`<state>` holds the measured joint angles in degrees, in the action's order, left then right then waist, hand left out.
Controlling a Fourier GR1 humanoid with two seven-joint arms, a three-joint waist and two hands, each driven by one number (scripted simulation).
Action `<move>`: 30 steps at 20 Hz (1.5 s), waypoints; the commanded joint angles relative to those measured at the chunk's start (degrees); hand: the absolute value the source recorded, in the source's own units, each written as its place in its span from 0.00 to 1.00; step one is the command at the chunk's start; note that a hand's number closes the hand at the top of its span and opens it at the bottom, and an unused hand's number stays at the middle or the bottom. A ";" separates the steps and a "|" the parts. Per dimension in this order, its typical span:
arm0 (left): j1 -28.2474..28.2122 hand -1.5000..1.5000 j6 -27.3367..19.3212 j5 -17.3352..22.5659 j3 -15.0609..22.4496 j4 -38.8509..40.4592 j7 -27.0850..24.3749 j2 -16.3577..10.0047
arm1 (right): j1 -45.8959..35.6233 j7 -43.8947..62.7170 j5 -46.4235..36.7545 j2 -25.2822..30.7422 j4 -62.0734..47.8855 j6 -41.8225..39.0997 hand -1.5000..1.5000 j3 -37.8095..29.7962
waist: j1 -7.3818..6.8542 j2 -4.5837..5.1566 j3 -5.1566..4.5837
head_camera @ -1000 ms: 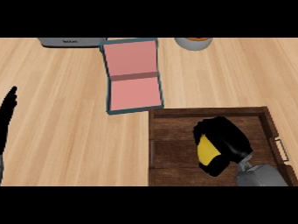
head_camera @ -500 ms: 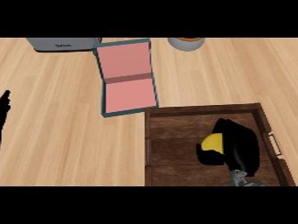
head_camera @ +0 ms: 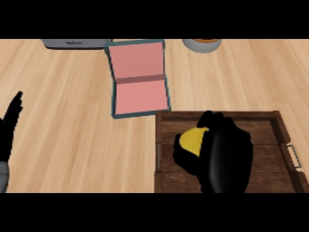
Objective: Pick the lemon from the tray and place it in the cardboard box
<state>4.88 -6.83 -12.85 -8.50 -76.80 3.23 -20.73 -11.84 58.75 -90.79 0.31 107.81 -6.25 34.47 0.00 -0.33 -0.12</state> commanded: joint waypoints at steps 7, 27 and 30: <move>2.33 0.50 1.03 -0.20 -0.26 1.50 -0.22 0.16 | -26.63 14.16 15.59 -0.29 -13.38 6.01 1.00 -0.57 | -1.64 0.57 0.07; 5.20 0.50 0.97 -1.94 1.43 1.05 0.23 1.26 | -52.73 -2.32 35.23 -0.30 -64.26 34.89 1.00 -22.32 | -4.60 1.79 0.06; 5.50 0.50 0.99 -2.60 3.08 1.27 1.28 2.83 | -55.49 -3.55 35.22 -0.30 -72.60 36.31 1.00 -23.69 | -4.63 1.94 0.05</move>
<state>10.36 -5.32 -14.59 -6.68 -76.04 4.32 -19.34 -64.40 55.47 -56.48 0.21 45.20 24.48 12.75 -4.64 1.42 -0.05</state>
